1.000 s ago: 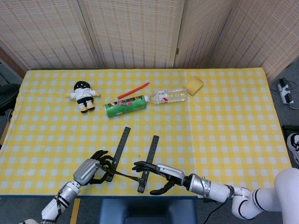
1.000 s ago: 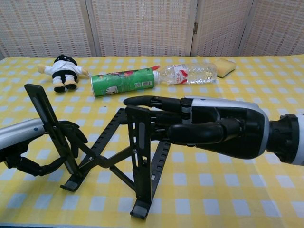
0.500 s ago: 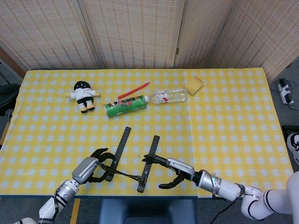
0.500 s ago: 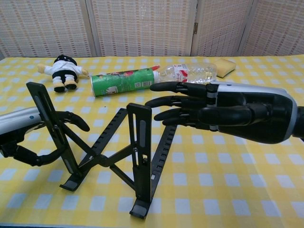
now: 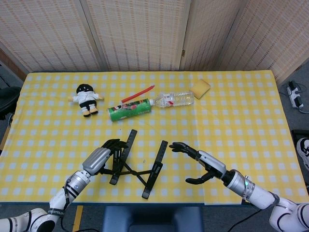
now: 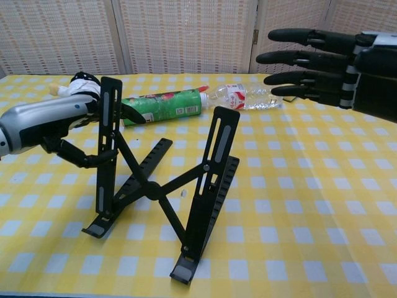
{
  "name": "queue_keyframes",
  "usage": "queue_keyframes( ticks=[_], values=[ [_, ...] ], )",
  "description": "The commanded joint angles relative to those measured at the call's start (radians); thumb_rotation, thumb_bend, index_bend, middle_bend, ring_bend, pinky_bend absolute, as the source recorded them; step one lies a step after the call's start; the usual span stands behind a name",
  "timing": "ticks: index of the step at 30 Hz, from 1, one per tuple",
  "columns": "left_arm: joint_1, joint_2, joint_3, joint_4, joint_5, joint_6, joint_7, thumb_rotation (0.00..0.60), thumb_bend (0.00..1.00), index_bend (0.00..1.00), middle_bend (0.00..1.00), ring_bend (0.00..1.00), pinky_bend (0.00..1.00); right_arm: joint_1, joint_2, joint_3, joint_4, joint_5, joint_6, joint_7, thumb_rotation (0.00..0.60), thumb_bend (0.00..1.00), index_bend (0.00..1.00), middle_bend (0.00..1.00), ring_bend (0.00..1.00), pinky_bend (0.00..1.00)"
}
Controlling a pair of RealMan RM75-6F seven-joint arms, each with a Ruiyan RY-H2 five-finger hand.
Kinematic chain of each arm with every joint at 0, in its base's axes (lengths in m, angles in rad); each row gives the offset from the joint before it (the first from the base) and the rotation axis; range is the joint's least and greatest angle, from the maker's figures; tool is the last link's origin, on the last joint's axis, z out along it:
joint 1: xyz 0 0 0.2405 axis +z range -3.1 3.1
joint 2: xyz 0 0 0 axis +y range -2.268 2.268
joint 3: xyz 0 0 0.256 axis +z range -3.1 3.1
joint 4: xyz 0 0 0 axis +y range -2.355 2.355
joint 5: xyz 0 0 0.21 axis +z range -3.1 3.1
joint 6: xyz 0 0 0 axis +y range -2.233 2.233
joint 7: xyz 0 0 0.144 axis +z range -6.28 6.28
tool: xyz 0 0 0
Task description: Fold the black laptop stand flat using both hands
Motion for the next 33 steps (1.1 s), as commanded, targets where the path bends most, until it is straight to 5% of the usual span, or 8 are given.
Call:
queue_keyframes(
  ticks=[1, 6, 15, 22, 24, 28, 33],
  values=[
    [-0.03, -0.004, -0.04, -0.005, -0.056, -0.018, 0.038, 0.6, 0.5, 0.21, 0.15, 0.0, 0.0, -0.043, 0.032, 0.016, -0.026, 0.012, 0.037, -0.066, 0.432, 0.26, 0.0, 0.09, 0.09, 0.0],
    [-0.04, 0.027, -0.053, -0.019, -0.103, -0.026, 0.076, 0.6, 0.5, 0.2, 0.14, 0.0, 0.0, -0.066, 0.042, 0.025, -0.033, 0.01, 0.042, -0.068, 0.433, 0.26, 0.0, 0.08, 0.09, 0.0],
    [-0.039, 0.094, -0.057, -0.062, -0.207, -0.02, 0.149, 0.6, 0.36, 0.0, 0.0, 0.0, 0.0, -0.077, 0.039, 0.049, -0.02, -0.005, 0.032, -0.042, 0.432, 0.26, 0.0, 0.08, 0.09, 0.0],
    [-0.025, 0.117, -0.065, -0.062, -0.185, 0.023, 0.141, 0.6, 0.36, 0.0, 0.0, 0.0, 0.0, -0.084, 0.056, 0.065, -0.024, -0.009, 0.014, -0.1, 0.433, 0.26, 0.0, 0.08, 0.09, 0.0],
    [-0.019, 0.12, -0.055, -0.043, -0.165, 0.038, 0.153, 0.6, 0.36, 0.02, 0.0, 0.0, 0.0, -0.081, 0.057, 0.066, -0.024, -0.01, -0.02, -0.183, 0.449, 0.26, 0.0, 0.08, 0.09, 0.0],
    [-0.013, 0.106, -0.03, 0.016, -0.122, 0.059, 0.19, 0.6, 0.36, 0.08, 0.02, 0.0, 0.0, -0.069, 0.057, 0.068, -0.026, -0.021, -0.099, -0.393, 0.587, 0.26, 0.0, 0.12, 0.14, 0.0],
    [-0.006, 0.052, 0.007, 0.137, -0.032, 0.105, 0.236, 0.6, 0.36, 0.12, 0.07, 0.0, 0.0, -0.074, 0.039, 0.113, -0.064, 0.039, -0.205, -0.795, 0.6, 0.26, 0.12, 0.3, 0.32, 0.11]
  ],
)
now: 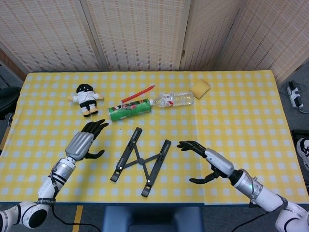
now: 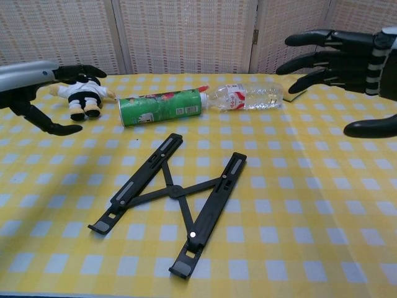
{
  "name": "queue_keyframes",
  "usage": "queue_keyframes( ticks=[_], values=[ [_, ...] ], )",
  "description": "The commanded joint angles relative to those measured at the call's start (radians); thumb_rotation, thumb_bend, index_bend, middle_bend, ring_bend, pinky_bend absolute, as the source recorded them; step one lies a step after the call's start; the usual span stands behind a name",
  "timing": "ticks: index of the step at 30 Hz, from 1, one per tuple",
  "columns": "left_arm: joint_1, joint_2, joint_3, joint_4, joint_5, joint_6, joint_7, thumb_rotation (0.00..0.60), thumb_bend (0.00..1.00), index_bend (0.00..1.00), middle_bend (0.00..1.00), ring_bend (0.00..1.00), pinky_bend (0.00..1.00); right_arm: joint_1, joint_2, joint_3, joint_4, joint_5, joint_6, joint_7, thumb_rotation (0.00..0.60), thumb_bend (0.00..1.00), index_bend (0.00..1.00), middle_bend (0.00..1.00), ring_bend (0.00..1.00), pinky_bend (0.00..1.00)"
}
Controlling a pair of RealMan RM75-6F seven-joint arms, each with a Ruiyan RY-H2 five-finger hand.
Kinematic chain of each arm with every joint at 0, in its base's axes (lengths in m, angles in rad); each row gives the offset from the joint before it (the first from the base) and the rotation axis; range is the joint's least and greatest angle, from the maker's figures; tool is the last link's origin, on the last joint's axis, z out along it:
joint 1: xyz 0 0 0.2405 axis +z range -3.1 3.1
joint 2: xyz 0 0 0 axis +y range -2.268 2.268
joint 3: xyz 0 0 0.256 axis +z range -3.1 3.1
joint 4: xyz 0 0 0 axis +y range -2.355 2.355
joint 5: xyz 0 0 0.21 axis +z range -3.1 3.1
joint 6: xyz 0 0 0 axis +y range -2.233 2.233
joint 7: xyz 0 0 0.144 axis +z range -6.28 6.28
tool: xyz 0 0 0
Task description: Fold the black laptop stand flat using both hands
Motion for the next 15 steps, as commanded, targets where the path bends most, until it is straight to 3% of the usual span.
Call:
queue_keyframes(
  ticks=[1, 9, 15],
  values=[
    [0.007, -0.046, 0.035, 0.095, 0.077, 0.041, 0.041, 0.6, 0.36, 0.12, 0.07, 0.0, 0.0, 0.001, -0.024, 0.051, -0.034, 0.067, -0.141, -0.436, 0.6, 0.26, 0.18, 0.34, 0.37, 0.19],
    [0.011, -0.089, 0.063, 0.184, 0.154, 0.064, 0.004, 0.6, 0.36, 0.11, 0.08, 0.0, 0.0, 0.001, -0.144, 0.154, 0.028, 0.196, -0.203, -0.811, 0.6, 0.26, 0.49, 0.61, 0.68, 0.63],
    [0.038, -0.091, 0.079, 0.193, 0.172, 0.099, -0.008, 0.6, 0.34, 0.09, 0.08, 0.0, 0.0, 0.033, -0.268, 0.209, 0.139, 0.253, -0.258, -1.013, 0.6, 0.26, 0.63, 0.77, 0.84, 0.8]
  ],
)
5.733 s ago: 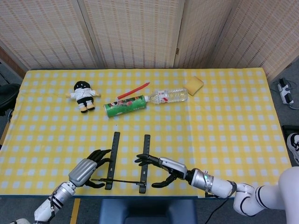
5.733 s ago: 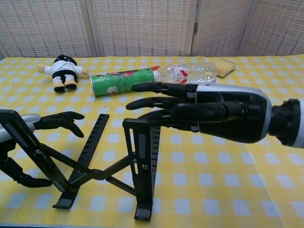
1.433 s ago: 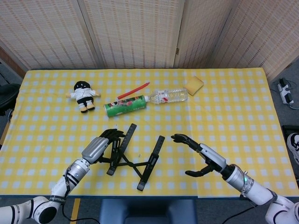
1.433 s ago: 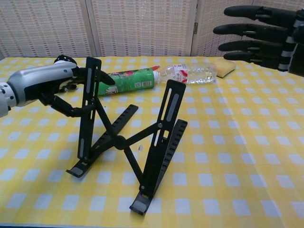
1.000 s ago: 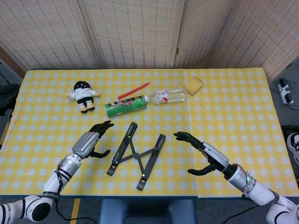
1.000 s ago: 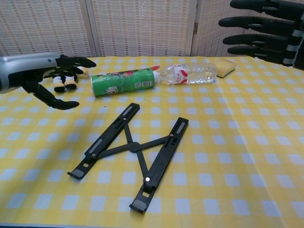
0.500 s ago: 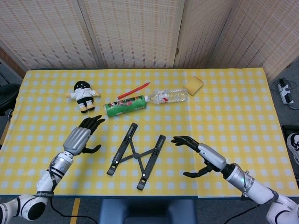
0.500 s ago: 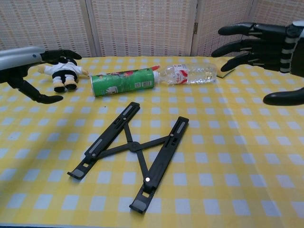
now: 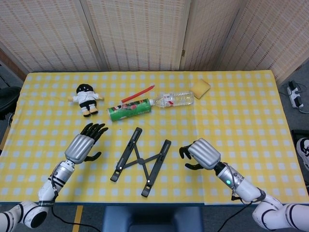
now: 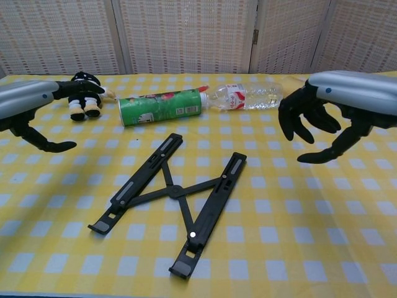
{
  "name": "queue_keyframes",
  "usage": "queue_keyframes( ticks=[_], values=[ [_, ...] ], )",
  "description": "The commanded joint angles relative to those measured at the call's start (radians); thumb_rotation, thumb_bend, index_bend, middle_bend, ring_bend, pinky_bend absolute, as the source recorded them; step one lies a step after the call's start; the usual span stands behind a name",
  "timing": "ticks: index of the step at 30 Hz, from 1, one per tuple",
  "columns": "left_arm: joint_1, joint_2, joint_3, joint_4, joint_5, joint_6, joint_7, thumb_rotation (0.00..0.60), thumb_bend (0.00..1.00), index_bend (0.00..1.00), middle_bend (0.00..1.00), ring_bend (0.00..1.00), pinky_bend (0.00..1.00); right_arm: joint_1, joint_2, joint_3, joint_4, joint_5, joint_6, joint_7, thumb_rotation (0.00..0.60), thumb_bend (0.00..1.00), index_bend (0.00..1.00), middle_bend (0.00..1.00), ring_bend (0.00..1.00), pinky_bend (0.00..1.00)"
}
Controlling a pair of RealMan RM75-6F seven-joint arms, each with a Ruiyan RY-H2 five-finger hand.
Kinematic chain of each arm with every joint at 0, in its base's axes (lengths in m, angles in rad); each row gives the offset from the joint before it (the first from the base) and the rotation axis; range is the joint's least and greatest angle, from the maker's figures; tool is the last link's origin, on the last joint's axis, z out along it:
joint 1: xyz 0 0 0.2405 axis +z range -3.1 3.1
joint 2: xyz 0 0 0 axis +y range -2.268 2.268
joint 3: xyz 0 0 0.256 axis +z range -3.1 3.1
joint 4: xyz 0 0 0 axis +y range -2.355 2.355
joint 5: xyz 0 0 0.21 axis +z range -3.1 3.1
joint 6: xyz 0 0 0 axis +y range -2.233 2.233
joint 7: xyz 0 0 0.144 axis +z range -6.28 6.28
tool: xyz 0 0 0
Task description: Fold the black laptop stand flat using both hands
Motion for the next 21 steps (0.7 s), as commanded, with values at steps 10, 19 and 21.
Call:
queue_keyframes(
  ticks=[10, 19, 21],
  values=[
    [0.051, 0.019, 0.032, -0.022, 0.026, 0.044, -0.033, 0.6, 0.3, 0.06, 0.08, 0.0, 0.0, 0.093, -0.278, 0.118, 0.246, 0.153, -0.159, -0.306, 0.6, 0.26, 0.68, 0.83, 0.92, 0.87],
    [0.066, 0.029, 0.037, -0.024, 0.037, 0.05, -0.062, 0.6, 0.29, 0.05, 0.08, 0.0, 0.0, 0.145, -0.39, 0.136, 0.38, 0.187, -0.227, -0.321, 0.6, 0.26, 0.68, 0.83, 0.92, 0.87],
    [0.068, 0.031, 0.039, -0.023, 0.039, 0.05, -0.067, 0.6, 0.29, 0.04, 0.08, 0.0, 0.0, 0.151, -0.401, 0.136, 0.395, 0.188, -0.234, -0.321, 0.6, 0.26, 0.68, 0.83, 0.92, 0.87]
  ],
)
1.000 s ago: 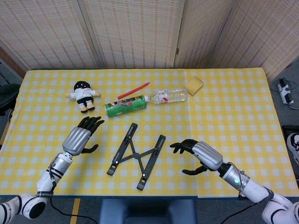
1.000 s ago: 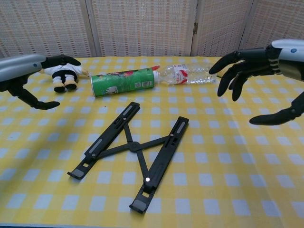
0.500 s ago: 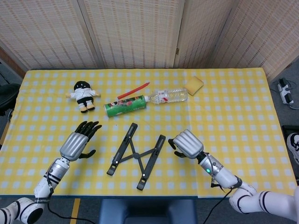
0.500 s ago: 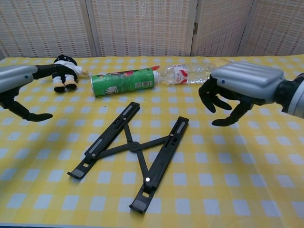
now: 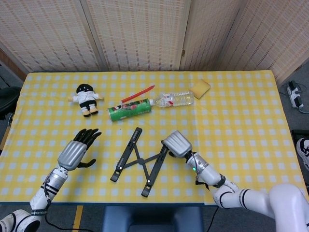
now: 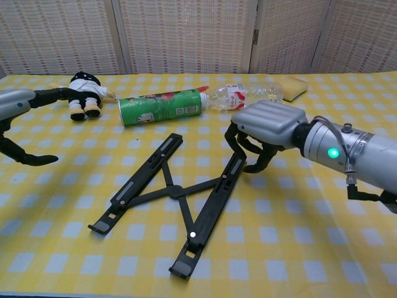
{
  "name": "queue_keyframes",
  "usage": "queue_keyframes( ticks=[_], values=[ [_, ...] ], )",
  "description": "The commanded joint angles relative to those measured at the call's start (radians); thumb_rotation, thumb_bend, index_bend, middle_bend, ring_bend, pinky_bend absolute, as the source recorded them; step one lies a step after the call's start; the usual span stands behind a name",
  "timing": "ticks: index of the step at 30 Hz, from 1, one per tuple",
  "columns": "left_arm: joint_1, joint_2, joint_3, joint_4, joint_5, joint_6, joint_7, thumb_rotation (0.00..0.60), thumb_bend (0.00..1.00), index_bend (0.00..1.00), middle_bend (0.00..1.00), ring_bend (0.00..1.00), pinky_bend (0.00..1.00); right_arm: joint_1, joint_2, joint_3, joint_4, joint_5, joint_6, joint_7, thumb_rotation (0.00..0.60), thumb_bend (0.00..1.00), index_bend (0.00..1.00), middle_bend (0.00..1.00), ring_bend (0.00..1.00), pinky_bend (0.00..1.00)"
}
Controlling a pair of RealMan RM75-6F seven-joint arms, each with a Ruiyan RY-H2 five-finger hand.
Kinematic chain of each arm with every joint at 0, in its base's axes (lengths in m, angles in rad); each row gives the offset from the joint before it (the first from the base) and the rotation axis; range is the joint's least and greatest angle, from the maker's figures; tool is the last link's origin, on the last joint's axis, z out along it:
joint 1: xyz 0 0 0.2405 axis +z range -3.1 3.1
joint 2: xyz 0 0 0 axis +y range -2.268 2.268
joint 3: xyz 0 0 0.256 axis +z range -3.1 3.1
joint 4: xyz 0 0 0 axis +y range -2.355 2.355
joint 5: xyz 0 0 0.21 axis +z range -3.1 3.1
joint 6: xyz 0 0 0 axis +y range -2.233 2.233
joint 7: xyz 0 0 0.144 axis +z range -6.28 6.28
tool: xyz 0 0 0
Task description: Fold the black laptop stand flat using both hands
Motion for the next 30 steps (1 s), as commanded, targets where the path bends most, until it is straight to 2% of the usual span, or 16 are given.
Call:
queue_keyframes(
  ticks=[1, 19, 26, 30],
  values=[
    [0.003, 0.002, 0.003, 0.001, 0.003, -0.001, -0.006, 0.6, 0.29, 0.04, 0.08, 0.0, 0.0, 0.012, -0.019, 0.001, 0.023, 0.005, -0.013, -0.003, 0.6, 0.26, 0.68, 0.83, 0.92, 0.87],
    [0.013, 0.006, 0.005, 0.017, 0.012, -0.015, -0.059, 0.6, 0.29, 0.02, 0.08, 0.0, 0.0, 0.039, -0.069, 0.001, 0.086, 0.031, -0.05, -0.031, 0.6, 0.26, 0.68, 0.83, 0.92, 0.87],
    [0.016, 0.005, 0.007, 0.023, 0.014, -0.02, -0.064, 0.6, 0.29, 0.02, 0.08, 0.0, 0.0, 0.084, -0.14, 0.036, 0.168, 0.046, -0.063, -0.065, 0.6, 0.26, 0.68, 0.83, 0.92, 0.87],
    [0.016, 0.006, 0.007, 0.025, 0.013, -0.025, -0.068, 0.6, 0.29, 0.02, 0.08, 0.0, 0.0, 0.13, -0.193, 0.072, 0.24, 0.056, -0.077, -0.075, 0.6, 0.26, 0.68, 0.83, 0.92, 0.87]
  ],
)
